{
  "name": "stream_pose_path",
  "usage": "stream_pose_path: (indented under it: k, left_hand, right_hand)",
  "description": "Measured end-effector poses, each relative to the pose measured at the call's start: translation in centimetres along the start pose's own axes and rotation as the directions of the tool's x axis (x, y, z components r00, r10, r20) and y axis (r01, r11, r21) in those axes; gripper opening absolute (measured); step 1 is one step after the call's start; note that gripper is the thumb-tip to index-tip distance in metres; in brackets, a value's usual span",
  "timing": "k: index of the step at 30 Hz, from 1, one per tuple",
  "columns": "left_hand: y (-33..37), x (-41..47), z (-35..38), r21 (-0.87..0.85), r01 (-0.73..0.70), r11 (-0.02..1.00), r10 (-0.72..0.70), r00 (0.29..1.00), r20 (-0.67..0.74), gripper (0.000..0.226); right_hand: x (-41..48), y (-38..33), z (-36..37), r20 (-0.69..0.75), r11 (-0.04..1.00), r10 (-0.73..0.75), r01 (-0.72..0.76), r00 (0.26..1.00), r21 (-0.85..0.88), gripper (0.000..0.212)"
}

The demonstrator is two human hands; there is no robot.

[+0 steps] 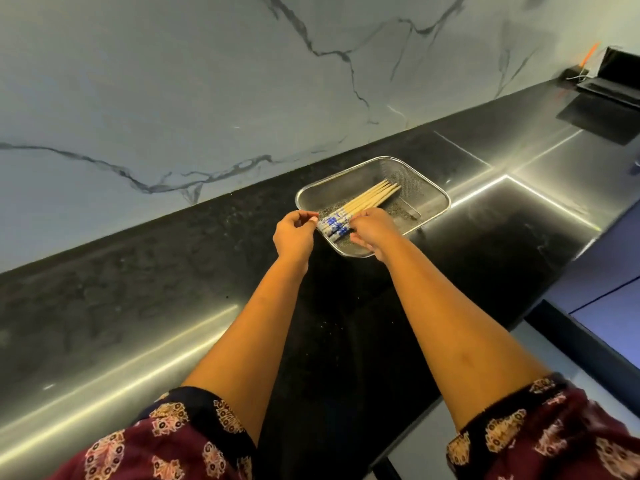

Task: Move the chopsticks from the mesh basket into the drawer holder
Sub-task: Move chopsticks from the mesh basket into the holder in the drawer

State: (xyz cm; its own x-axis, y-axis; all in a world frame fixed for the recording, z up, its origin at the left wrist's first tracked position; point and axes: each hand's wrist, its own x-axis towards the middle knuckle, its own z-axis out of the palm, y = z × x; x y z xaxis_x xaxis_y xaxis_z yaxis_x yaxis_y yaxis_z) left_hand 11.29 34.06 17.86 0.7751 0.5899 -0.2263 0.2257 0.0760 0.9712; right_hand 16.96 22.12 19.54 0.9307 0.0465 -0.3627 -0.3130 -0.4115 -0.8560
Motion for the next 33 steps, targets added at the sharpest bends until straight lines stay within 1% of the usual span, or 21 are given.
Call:
stream_pose_path:
  k: [1,3,4,6,8,11,15,19,22,25,29,33]
  left_hand:
    - [0.0,0.4,0.0,0.015,0.007,1.000,-0.007,1.000,0.018,0.011]
    - [0.0,1.3,0.1,0.053,0.019,0.998,-0.021,0.999,0.049,0.011]
    - [-0.1,1.7,0.2,0.068,0.016,0.998,-0.020,0.998,0.061,0.012]
    - [-0.3,2.3,0.2,0.089,-0.003,0.996,-0.004,0.997,0.075,0.015]
    - [-0.6,2.6,0.1,0.116,-0.010,0.993,0.000,0.996,0.088,0.014]
    - [-1.1,3.2,0.0,0.125,0.007,0.992,-0.022,0.993,0.118,0.010]
    - [-1.1,4.0,0.0,0.126,0.059,0.990,-0.079,0.984,0.161,0.013]
    - [-0.9,4.4,-0.1,0.140,0.086,0.986,-0.111,0.976,0.188,0.013]
    - [-0.7,4.5,-0.2,0.139,0.105,0.985,-0.134,0.968,0.212,0.012]
    - [-1.1,4.6,-0.2,0.137,0.138,0.981,-0.164,0.965,0.203,0.013]
    - [-1.7,4.6,-0.4,0.134,0.163,0.977,-0.184,0.969,0.162,0.013]
    - [-2.0,4.4,-0.4,0.029,0.222,0.975,-0.223,0.953,0.206,0.018]
  right_hand:
    - [0.6,-0.1,0.3,0.013,0.998,0.049,-0.050,0.999,0.041,0.012]
    - [2.0,-0.3,0.9,0.020,0.981,0.135,-0.136,0.991,0.139,0.031]
    - [2.5,-0.5,1.2,0.016,0.969,0.166,-0.166,0.986,0.182,0.037]
    - [3.3,-0.6,1.7,0.009,0.944,0.225,-0.221,0.974,0.244,0.040]
    - [3.8,-0.5,2.3,0.018,0.927,0.280,-0.275,0.960,0.256,0.040]
    - [4.1,-0.2,3.1,0.076,0.902,0.339,-0.347,0.938,0.259,0.042]
    - [4.8,-0.1,3.5,0.120,0.876,0.363,-0.382,0.924,0.295,0.037]
    - [5.3,-0.3,3.5,0.116,0.875,0.404,-0.420,0.907,0.239,0.036]
    - [5.5,-0.2,3.3,0.135,0.871,0.408,-0.429,0.903,0.240,0.034]
    - [5.4,0.0,2.9,0.165,0.857,0.401,-0.432,0.901,0.280,0.031]
    - [5.2,-0.2,2.9,0.167,0.841,0.403,-0.436,0.900,0.319,0.034]
    - [4.7,-0.1,2.7,0.182,0.835,0.404,-0.443,0.896,0.326,0.034]
